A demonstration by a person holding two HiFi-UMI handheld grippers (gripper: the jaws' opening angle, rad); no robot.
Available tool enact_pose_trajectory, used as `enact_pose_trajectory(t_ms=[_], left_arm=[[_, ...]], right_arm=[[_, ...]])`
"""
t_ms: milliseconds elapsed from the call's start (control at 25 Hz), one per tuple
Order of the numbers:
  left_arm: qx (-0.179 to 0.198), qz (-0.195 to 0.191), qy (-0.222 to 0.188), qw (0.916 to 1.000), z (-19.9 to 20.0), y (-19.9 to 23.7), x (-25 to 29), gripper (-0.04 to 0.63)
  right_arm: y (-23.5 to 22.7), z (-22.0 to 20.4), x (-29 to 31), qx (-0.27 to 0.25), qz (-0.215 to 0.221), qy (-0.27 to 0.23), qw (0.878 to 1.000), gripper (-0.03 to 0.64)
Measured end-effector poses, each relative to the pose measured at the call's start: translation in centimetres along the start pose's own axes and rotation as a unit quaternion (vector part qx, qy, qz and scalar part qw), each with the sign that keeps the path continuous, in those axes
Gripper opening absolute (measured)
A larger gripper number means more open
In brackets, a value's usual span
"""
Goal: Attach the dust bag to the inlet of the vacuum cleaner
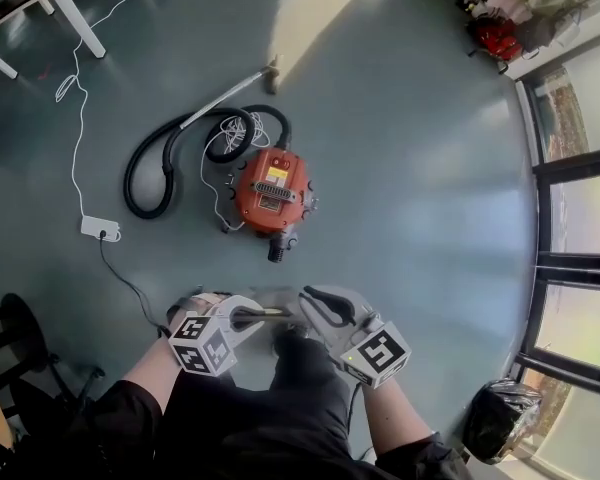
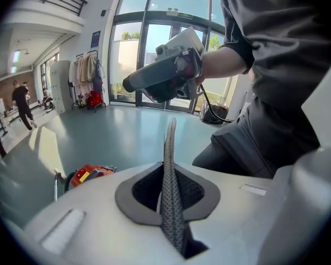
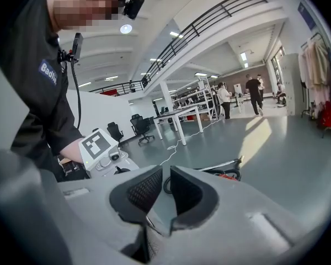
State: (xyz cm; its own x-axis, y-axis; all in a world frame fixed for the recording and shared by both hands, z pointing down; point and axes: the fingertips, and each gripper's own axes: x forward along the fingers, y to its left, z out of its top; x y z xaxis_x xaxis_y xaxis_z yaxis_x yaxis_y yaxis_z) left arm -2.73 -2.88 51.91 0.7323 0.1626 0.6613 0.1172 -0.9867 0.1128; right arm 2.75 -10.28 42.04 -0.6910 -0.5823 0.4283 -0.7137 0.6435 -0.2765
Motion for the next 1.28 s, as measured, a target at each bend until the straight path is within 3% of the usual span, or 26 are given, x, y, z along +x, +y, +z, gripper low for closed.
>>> enact_pose_trajectory(t_ms=[720,1040,1280], left_arm=[[-0.029,-0.014,0.000,0.9995,-9.4,3.5,12.5,0.041],[-0.003,-0.018,-0.020,0.9996,-11.7,5.2,16.0,0.041],[0.029,-0.015,-0.018,0.9993,-14.0,6.1,17.6,0.040]], right_arm=[[-9.3,-13.2,6.0,-0.009,0.004,0.028,1.000,0.031],[-12.1,-18.0,9.2,-0.023,0.013,0.021,0.999,0.031],[-13.6,-19.7,11.5,-0.045,0.027,-0.012,0.999,0.031]])
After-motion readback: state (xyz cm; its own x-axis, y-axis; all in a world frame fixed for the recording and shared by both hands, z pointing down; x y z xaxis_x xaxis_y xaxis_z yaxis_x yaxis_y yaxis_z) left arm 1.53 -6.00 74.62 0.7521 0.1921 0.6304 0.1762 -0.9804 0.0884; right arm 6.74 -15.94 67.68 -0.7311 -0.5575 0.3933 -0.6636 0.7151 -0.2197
